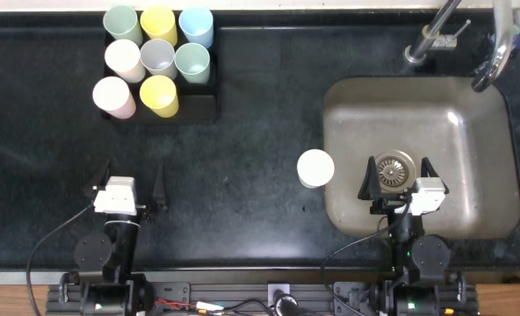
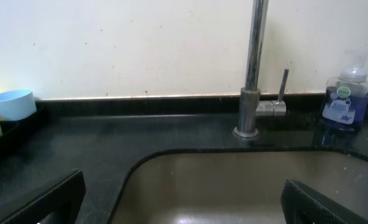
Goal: Store Cups
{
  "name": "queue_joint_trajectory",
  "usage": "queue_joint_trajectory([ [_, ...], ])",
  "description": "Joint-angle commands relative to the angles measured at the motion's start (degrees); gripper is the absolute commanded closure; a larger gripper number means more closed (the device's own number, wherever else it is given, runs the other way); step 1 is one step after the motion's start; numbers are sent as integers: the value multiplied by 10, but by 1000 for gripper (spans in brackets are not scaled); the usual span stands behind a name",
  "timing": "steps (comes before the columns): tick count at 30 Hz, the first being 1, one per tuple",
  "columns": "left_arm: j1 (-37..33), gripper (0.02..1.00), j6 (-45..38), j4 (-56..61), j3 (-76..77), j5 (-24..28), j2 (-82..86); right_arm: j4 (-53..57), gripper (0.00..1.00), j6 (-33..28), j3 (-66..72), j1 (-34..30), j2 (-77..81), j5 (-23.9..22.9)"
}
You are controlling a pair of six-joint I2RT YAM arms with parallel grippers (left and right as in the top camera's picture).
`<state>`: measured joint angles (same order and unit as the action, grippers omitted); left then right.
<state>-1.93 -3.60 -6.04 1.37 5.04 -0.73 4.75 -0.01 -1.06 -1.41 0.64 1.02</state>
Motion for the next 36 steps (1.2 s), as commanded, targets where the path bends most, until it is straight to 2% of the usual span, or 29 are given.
queue_joint_trajectory([
  [1,-2,18,-11,-5,0,-11,6,-3,3,0,8,0,-4,-6],
  [26,-2,20,-11,-5,0,-11,6,-3,3,0,8,0,-4,-6],
  [29,-2,18,-11,-5,0,-11,6,-3,5,19,8,0,-4,8],
  [31,-2,18,-11,-5,0,-11,6,-3,3,19,7,0,-4,-1],
  [36,-2,18,-11,-5,0,-11,6,20,3,19,-82,1,7,11],
])
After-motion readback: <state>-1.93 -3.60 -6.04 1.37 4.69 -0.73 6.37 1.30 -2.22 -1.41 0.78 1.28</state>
